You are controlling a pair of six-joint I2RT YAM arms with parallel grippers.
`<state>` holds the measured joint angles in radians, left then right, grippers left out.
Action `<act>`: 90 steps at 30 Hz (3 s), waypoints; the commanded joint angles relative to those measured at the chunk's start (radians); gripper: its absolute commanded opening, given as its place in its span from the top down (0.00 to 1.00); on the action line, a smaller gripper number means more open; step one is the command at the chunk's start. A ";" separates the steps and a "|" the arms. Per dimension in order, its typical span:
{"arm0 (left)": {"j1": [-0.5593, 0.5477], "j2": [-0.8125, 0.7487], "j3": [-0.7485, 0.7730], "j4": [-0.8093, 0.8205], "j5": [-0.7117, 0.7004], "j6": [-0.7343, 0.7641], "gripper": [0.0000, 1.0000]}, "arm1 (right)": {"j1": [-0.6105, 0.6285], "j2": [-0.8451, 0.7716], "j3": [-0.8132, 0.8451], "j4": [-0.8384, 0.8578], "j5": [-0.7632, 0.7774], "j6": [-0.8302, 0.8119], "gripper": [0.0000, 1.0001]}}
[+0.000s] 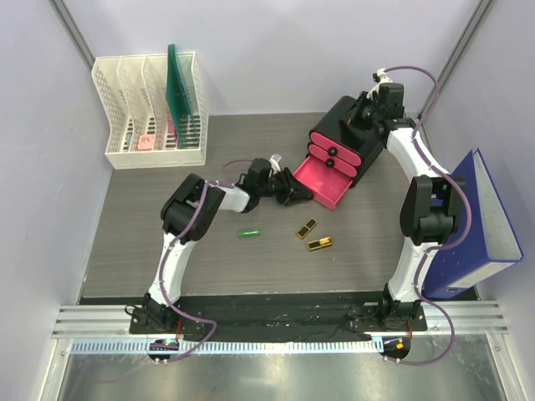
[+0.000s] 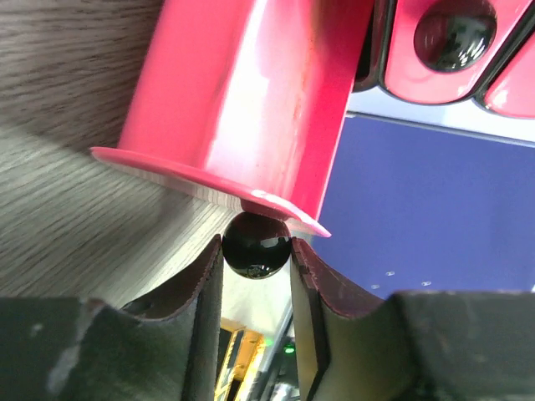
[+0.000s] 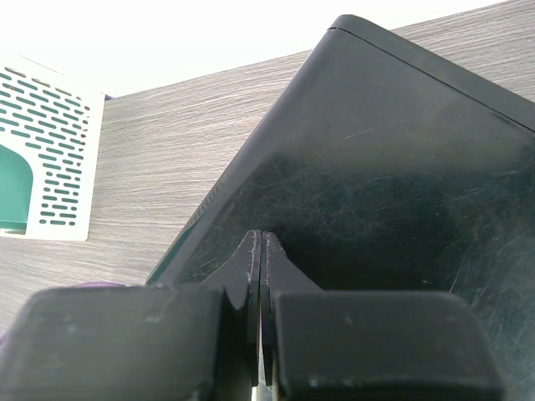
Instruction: Organize the makeup
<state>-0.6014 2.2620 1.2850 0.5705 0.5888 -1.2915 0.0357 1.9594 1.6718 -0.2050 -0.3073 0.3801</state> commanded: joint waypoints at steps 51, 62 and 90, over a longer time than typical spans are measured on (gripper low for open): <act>-0.069 -0.420 -0.079 -1.179 -0.520 1.267 0.74 | 0.041 0.091 -0.150 -0.376 0.063 -0.060 0.99; -0.075 -0.369 0.204 -1.170 -0.410 1.143 1.00 | 0.041 0.104 -0.146 -0.376 0.059 -0.060 0.99; -0.090 0.122 0.945 -1.202 -0.299 0.885 0.53 | 0.041 0.121 -0.141 -0.375 0.056 -0.058 0.99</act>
<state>-0.6888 2.4004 2.1838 -0.6277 0.2913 -0.3893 0.0654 1.9438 1.6344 -0.1745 -0.3176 0.3794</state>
